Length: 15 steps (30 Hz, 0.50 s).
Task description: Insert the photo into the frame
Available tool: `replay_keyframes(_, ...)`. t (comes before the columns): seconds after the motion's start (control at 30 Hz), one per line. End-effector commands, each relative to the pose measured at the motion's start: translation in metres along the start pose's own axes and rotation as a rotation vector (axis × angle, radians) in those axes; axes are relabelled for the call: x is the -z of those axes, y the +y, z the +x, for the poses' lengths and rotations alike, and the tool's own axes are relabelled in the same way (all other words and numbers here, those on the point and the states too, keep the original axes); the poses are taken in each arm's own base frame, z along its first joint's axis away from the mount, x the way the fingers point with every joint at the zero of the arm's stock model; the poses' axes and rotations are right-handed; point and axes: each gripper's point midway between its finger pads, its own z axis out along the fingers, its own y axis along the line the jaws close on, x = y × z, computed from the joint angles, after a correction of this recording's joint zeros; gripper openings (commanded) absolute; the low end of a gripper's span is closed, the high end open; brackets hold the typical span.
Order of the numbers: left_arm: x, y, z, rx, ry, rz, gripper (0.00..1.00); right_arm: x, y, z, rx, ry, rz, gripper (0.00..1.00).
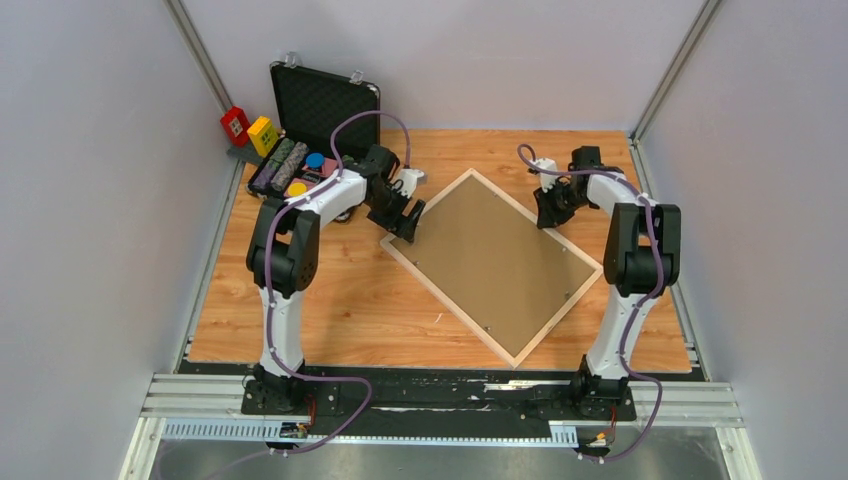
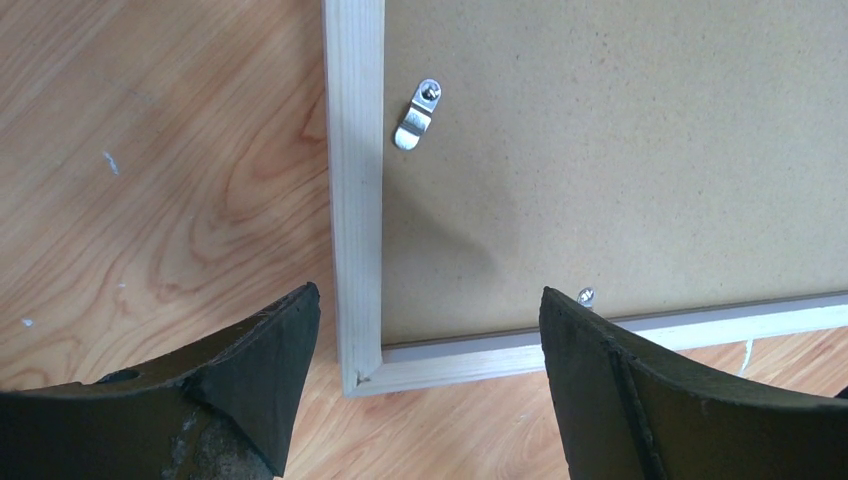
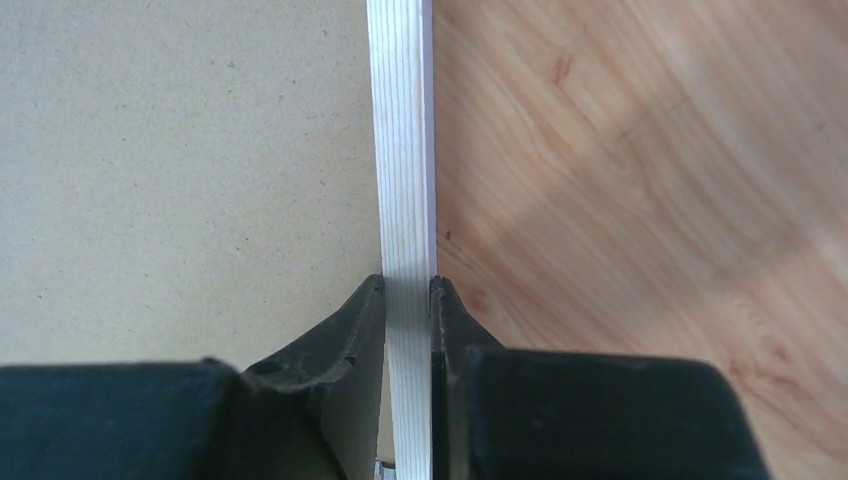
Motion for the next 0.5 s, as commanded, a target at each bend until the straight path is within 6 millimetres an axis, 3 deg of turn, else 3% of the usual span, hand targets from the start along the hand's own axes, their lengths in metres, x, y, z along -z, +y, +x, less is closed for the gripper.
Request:
replay_keyframes(0.0, 0.029, -0.003, -0.014, -0.059, -0.058, -0.039, 0.88, -0.001, -0.022, -0.026, 0.224, -0.045, 0.015, 0.00)
replay_keyframes(0.2, 0.030, 0.004, -0.017, -0.080, -0.062, -0.077, 0.88, -0.016, -0.020, -0.048, 0.376, -0.032, -0.034, 0.00)
replay_keyframes(0.47, 0.028, 0.017, -0.017, -0.111, -0.041, -0.128, 0.89, -0.052, 0.010, -0.084, 0.609, -0.050, -0.102, 0.00)
